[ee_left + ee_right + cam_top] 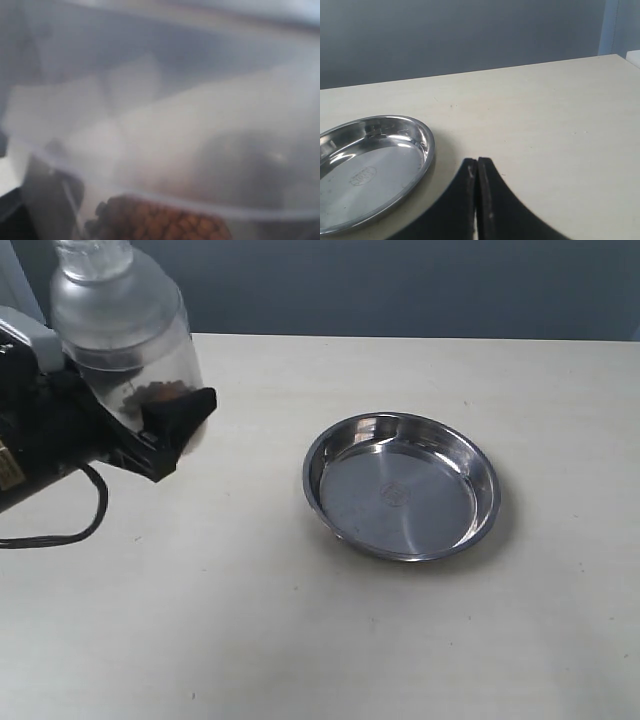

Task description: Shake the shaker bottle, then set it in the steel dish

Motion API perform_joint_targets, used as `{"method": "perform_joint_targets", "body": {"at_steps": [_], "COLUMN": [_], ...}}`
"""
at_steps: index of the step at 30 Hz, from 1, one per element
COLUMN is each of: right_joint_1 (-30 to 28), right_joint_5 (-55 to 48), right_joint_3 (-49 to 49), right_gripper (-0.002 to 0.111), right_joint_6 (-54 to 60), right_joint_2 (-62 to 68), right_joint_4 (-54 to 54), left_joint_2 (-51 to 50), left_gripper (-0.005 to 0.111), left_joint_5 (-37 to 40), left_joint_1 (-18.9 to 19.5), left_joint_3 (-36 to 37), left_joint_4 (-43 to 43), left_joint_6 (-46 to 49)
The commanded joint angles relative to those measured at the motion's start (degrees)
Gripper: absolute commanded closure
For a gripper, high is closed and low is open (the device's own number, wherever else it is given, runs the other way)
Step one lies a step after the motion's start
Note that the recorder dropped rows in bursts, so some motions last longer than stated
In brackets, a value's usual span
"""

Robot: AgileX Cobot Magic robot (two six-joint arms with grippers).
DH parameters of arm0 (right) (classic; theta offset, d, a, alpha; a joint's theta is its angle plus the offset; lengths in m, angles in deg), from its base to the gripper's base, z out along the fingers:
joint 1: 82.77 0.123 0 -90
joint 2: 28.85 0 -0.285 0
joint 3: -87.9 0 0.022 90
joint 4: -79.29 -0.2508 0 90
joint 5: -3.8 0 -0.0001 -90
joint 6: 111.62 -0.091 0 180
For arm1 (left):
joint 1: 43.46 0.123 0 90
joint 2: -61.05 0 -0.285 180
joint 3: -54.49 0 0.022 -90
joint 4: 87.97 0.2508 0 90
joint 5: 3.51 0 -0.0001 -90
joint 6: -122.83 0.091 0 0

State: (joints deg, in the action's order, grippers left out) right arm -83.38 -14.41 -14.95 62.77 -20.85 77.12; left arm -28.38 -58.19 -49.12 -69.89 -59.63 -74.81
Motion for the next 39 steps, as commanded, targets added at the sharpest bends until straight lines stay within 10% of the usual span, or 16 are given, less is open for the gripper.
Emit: {"method": "perform_joint_targets", "body": {"at_steps": [1,5,13,19,27,34,39], "right_joint_1": [0.1,0.1,0.1,0.1,0.1,0.1,0.1], "right_joint_5": [0.5,0.5,0.5,0.5,0.5,0.5,0.5], "right_joint_3": [0.1,0.1,0.1,0.1,0.1,0.1,0.1], "right_gripper": [0.109,0.109,0.109,0.109,0.109,0.109,0.109], "right_joint_6": [0.4,0.4,0.4,0.4,0.4,0.4,0.4], "right_joint_2": [-0.2,-0.2,-0.2,-0.2,-0.2,-0.2,-0.2], "right_joint_4": [0.2,0.2,0.2,0.2,0.2,0.2,0.2], "left_joint_2": [12.9,14.7,15.7,15.5,13.0,15.7,11.1], "left_gripper": [0.106,0.106,0.106,0.106,0.106,0.106,0.106], "left_joint_5": [3.9,20.3,-10.4,24.7,-6.9,21.9,9.5], "left_joint_1": [-0.1,-0.2,-0.2,-0.2,-0.2,-0.2,-0.2], "left_joint_3": [1.2,3.5,5.9,5.7,7.0,4.4,7.2], "left_joint_4": [-2.5,-2.6,-2.4,-4.9,-0.5,-0.5,1.5], "left_joint_6": [-3.3,-4.2,-7.0,-3.8,-7.3,-7.4,-8.7]}}
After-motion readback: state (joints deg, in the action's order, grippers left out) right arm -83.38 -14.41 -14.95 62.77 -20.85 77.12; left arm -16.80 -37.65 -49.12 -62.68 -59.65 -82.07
